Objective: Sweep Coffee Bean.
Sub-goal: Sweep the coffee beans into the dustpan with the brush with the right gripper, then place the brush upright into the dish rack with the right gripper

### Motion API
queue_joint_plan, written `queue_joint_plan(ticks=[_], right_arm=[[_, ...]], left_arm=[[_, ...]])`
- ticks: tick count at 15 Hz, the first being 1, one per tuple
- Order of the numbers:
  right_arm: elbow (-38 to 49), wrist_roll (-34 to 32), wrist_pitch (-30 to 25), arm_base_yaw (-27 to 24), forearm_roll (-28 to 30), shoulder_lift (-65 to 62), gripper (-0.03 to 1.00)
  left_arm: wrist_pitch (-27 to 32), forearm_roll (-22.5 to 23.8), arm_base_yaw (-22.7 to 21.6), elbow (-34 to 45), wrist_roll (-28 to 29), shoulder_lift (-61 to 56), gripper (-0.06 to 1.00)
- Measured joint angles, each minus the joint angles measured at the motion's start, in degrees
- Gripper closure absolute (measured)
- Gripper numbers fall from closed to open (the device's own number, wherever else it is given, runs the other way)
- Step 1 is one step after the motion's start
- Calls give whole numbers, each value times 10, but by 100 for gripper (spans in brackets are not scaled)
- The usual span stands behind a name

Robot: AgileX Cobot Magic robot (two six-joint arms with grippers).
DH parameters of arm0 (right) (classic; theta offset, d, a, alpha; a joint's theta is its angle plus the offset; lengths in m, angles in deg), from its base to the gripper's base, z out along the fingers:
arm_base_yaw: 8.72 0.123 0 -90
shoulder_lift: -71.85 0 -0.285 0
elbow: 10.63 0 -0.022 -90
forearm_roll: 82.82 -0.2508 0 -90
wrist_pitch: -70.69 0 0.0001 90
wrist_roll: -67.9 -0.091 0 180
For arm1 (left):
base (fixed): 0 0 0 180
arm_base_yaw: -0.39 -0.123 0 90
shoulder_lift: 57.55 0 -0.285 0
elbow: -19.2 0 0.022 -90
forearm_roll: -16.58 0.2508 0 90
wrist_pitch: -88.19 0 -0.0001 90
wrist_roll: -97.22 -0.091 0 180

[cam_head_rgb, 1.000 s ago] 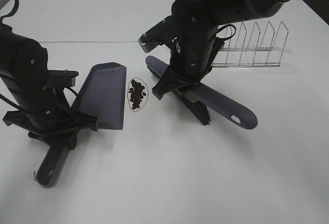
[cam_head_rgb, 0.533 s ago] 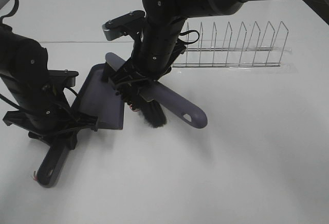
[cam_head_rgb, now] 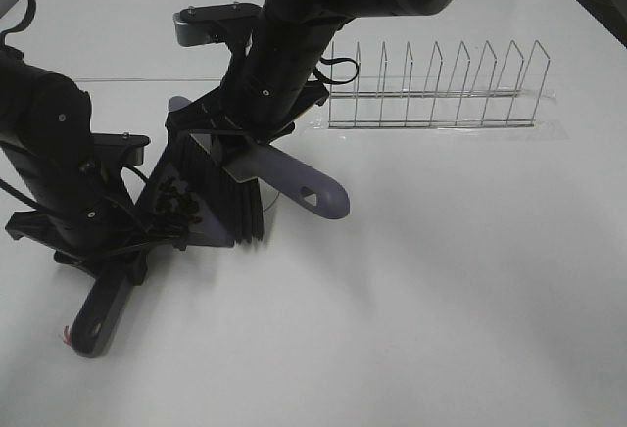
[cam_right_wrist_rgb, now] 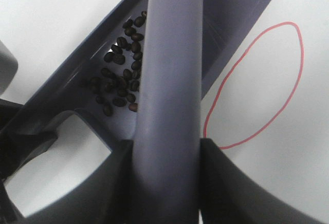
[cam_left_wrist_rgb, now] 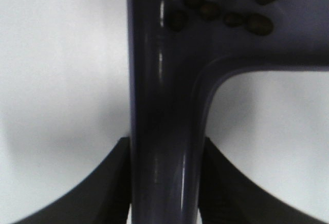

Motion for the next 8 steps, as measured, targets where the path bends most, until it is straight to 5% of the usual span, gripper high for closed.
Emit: queue_joint_plan(ticks=[4,5,8], right_arm=[[-1,-18,11,0,33,-44,59],[-1,-58,2,-5,108,-75,59],[-1,-96,-48,-34,202,-121,59]], left_arm=[[0,0,0,0,0,0,59],[0,0,0,0,0,0,59],[0,0,0,0,0,0,59]])
